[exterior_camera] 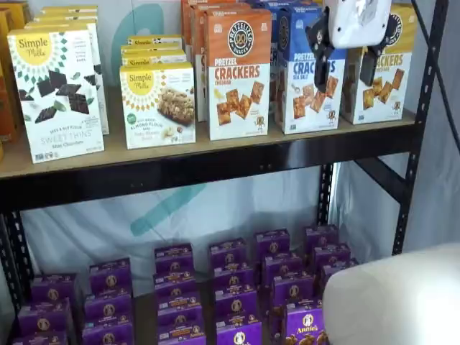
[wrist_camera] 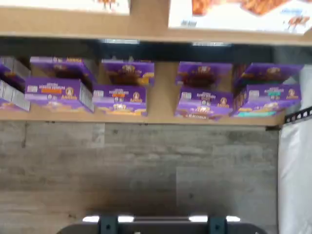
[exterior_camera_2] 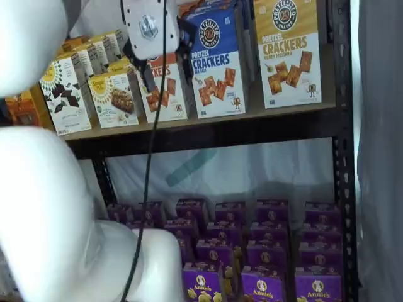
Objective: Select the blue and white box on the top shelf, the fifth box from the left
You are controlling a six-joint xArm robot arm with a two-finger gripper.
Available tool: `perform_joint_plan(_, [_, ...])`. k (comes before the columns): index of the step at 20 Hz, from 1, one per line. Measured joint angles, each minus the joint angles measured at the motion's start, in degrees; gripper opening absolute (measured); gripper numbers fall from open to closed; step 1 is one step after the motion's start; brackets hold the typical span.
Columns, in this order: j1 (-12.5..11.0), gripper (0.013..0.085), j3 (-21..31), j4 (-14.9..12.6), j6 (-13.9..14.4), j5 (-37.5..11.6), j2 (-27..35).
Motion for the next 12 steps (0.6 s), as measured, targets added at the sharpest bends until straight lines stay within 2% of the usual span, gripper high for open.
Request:
perform_joint_plan(8, [1.19, 0.0850, -7.14, -1.85, 0.76, -1.69, 6.65])
perform_joint_plan(12, [0.60, 0.0850, -10.32, -1.15, 0.35, -1.18, 9.36])
